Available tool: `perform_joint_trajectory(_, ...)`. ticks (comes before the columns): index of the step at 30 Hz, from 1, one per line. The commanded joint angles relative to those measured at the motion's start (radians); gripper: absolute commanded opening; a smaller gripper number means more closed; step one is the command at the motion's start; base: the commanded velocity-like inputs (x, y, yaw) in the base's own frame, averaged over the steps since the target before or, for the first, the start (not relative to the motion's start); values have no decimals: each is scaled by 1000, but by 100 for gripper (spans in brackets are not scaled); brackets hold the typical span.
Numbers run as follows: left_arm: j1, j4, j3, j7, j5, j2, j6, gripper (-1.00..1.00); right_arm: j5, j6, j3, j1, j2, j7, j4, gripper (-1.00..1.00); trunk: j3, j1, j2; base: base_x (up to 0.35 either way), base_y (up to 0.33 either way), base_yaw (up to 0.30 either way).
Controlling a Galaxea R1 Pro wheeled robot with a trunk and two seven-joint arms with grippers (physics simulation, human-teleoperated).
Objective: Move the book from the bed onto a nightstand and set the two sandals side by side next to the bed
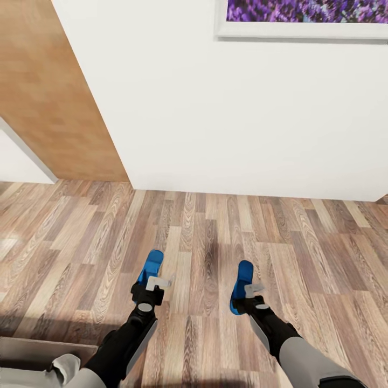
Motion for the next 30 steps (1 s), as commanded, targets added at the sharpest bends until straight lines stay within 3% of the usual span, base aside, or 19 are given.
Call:
perform_joint_trajectory(1, -1, 23, 0, 8, 22, 1, 2, -100, 3, -6, 7, 10, -8, -7, -2, -100, 3, -4, 7, 0, 0, 0)
perform_joint_trajectory(6, -2, 89, 14, 3, 63, 4, -9, -100, -2, -28, 3, 29, -19, -7, -3, -100, 18, -23, 42, 0, 0, 0)
perform_joint_trajectory(14, -2, 153, 110, -71, 78, 32, -38, -100, -5, -39, -2, 73, -29, -7, -4, -100, 43, -54, 98, 0, 0, 0)
perform_joint_trajectory(17, -2, 154, 121, -77, 80, 56, -48, -100, -5, -40, -3, 87, -30, -7, -8, -100, 53, -65, 119, 0, 0, 0)
perform_joint_trajectory(18, -2, 154, 124, -79, 81, 76, -60, -100, -5, -40, -3, 92, -31, -7, -9, -100, 56, -69, 126, 0, 0, 0)
perform_joint_trajectory(22, -1, 158, 131, -83, 83, 103, -98, -100, -5, -40, -3, 98, -34, -7, -12, -100, 68, -84, 154, 0, 0, 0)
perform_joint_trajectory(30, -28, 157, 130, -84, 81, 113, -114, -100, -5, -41, -3, 101, -46, -7, -10, -100, 94, -115, 210, 0, 0, 0)
